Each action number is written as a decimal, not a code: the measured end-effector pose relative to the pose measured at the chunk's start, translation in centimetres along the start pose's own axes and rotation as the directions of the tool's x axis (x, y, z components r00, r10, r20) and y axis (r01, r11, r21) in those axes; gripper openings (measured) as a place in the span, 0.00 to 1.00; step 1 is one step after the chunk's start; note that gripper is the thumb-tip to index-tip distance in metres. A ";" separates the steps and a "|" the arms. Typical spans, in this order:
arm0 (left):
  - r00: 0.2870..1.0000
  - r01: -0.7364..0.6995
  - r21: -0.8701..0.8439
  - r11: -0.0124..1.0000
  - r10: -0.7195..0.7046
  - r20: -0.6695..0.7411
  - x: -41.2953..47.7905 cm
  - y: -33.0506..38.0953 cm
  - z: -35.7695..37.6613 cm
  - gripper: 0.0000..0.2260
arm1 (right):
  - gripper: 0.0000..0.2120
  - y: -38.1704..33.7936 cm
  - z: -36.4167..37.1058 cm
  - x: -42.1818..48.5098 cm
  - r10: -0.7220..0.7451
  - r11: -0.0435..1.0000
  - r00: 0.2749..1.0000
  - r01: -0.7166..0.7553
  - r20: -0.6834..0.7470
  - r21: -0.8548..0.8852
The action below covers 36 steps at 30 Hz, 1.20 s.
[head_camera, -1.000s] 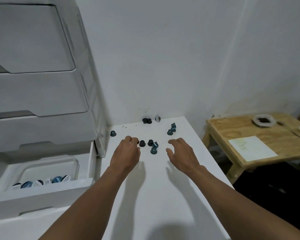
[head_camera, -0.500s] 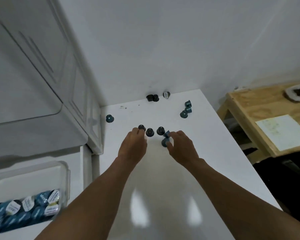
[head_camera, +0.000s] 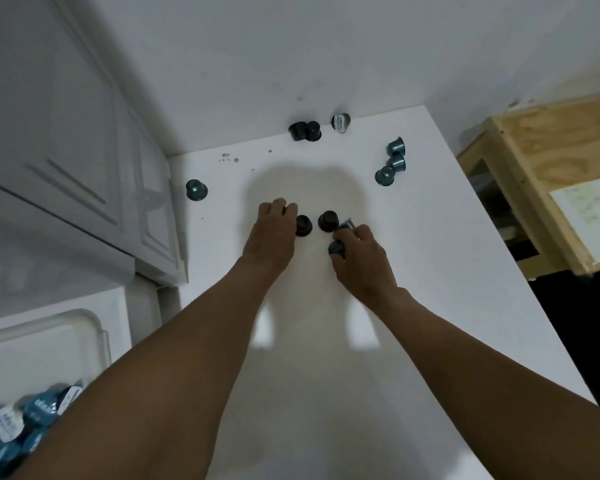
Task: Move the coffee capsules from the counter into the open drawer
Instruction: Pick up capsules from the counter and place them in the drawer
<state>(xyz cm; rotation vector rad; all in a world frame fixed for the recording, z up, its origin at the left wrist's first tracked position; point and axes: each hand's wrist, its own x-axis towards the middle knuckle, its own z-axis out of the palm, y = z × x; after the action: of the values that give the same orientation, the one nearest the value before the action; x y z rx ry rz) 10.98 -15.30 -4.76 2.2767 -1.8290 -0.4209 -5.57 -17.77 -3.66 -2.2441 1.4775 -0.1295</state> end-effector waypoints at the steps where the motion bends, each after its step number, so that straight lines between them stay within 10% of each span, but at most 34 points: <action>1: 1.000 -0.016 0.029 0.999 0.017 -0.008 0.1 0.0 0.1 0.21 | 0.10 0.1 0.0 0.0 0.001 1.000 1.000 -0.001 0.004 0.001; 16: 0.976 0.215 0.014 0.976 -0.215 0.024 -6.1 1.8 -1.2 0.08 | 0.06 1.2 -1.0 -3.1 -0.037 0.999 0.995 0.037 0.096 0.003; 36: 0.806 0.288 -0.270 0.919 -0.385 -0.450 -23.0 16.8 -14.4 0.15 | 0.16 -2.6 -18.0 -15.3 -0.511 0.834 0.853 0.522 -0.108 0.179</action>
<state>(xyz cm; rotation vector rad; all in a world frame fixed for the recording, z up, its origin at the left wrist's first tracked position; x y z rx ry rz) -4.27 3.02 16.51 2.2970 -1.0876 -0.0351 -15.50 -8.95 16.00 -2.4232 0.7938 -0.4918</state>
